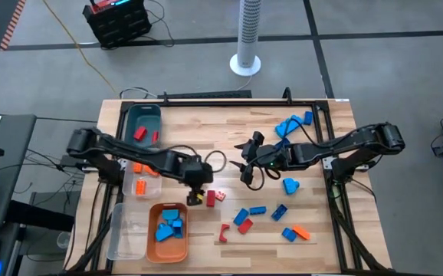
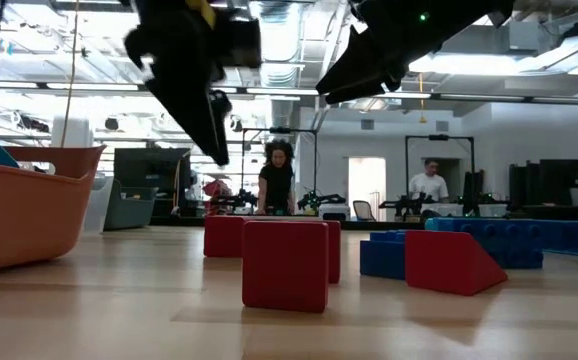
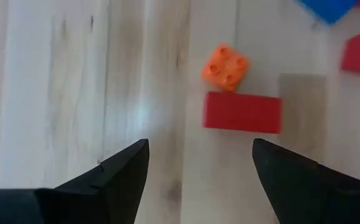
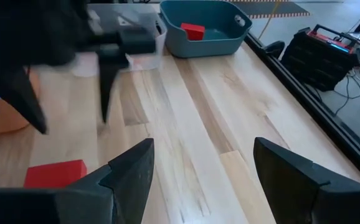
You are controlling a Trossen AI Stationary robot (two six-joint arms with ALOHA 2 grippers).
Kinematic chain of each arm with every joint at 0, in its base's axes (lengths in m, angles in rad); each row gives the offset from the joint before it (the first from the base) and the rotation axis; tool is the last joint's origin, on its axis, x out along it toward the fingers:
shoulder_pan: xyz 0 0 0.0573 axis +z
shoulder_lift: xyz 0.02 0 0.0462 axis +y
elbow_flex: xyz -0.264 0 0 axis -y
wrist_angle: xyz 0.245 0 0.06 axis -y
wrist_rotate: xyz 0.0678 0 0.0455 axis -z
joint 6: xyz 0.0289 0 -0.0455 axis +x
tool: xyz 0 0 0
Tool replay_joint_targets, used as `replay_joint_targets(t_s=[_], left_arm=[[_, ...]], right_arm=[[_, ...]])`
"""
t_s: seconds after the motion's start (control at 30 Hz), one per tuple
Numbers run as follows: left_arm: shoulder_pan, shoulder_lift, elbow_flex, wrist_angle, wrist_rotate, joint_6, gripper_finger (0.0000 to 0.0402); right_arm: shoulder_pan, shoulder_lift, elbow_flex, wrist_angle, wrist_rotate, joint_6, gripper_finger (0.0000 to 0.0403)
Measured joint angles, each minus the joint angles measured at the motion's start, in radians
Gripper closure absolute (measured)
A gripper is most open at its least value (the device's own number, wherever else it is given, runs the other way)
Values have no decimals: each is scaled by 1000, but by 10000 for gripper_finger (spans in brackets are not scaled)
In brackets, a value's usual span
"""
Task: Sort blocks
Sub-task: Put the red block into the blue bin
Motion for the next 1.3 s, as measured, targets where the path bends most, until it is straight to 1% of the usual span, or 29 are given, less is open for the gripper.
replay_joint_targets(t_s=[0.1, 0.2, 0.33, 0.47, 0.6, 0.77, 1.03, 1.2, 1.3], left_arm=[[-11, 92, 59, -55, 12, 13, 115], [-25, 156, 108, -84, 16, 33, 101], [-43, 204, 156, -100, 19, 60, 81], [-55, 224, 183, -103, 36, 84, 61], [-54, 227, 185, -90, 36, 95, 46], [-55, 227, 185, -52, 30, 104, 36], [-57, 227, 161, -9, 26, 109, 34], [-62, 227, 118, 53, 25, 108, 34], [-61, 227, 96, 81, 6, 106, 34]], right_arm=[[11, 0, 0, -9, 0, 2, 123], [16, 0, 0, -15, -1, 2, 123], [13, 0, 0, -15, -1, 1, 123], [13, 0, 0, -15, -1, -7, 123], [13, 0, 0, -12, -1, -14, 123], [13, 0, 0, -9, 0, -21, 123], [13, 0, 0, 0, 0, -28, 123], [13, 0, 0, 0, 1, -28, 123], [13, 0, 0, 0, 1, -28, 123]])
